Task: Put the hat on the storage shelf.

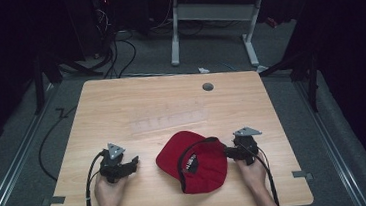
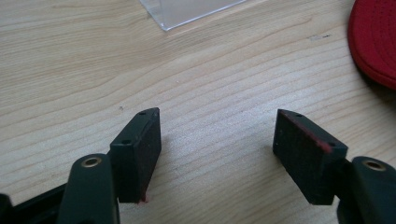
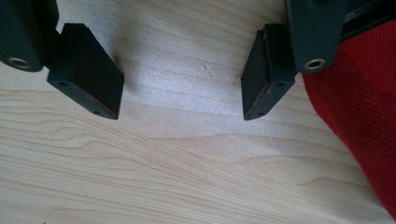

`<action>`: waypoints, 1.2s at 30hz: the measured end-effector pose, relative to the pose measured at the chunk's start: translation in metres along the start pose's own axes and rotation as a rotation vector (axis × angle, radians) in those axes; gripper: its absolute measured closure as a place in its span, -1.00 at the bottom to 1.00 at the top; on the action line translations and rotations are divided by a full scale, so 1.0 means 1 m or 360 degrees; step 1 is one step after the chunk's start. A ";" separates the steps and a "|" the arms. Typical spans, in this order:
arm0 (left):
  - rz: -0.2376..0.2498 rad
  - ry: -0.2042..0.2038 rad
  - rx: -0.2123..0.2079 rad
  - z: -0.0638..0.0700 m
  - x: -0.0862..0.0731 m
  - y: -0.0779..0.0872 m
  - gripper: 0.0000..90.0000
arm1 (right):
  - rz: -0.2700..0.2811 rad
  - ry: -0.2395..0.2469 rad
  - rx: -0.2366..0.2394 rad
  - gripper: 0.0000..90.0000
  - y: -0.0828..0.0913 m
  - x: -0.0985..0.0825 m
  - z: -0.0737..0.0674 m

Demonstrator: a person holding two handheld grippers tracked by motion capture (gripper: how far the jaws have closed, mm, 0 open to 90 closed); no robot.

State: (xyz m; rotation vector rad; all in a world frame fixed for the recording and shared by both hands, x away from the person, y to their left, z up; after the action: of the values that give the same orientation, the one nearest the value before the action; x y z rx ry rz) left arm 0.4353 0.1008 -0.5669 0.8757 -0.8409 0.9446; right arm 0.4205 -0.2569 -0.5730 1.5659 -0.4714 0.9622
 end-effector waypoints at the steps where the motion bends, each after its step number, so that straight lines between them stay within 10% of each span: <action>1: -0.0001 0.0000 -0.0001 0.000 0.000 0.000 -0.29 | 0.0000 0.0000 0.0000 -0.33 0.000 0.000 0.000; 14: -0.0011 -0.0006 -0.0007 0.001 -0.001 0.000 -0.35 | -0.0004 0.0019 0.0024 -0.35 -0.001 0.000 0.001; 24: -0.0016 -0.0010 -0.0010 0.001 -0.001 0.000 -0.37 | 0.0076 -0.0040 0.0073 0.05 0.016 0.001 0.016; 36: -0.0016 -0.0010 -0.0011 0.001 -0.001 0.000 -0.37 | 0.0245 -0.0120 0.0305 -0.12 0.052 0.004 0.011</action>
State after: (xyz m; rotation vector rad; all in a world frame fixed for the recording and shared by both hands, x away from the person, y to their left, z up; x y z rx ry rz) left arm 0.4344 0.0996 -0.5676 0.8766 -0.8436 0.9302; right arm 0.3872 -0.2791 -0.5379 1.7629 -0.5726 1.0945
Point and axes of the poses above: each handheld gripper's, and its own axes: y roughly backward along the jaws, x roughly out of its top, z roughly to its right, the point moved 6 cm from there along -y, roughly forward along the jaws, and after that the axes turned 6 degrees about z, right-handed, at the moved point
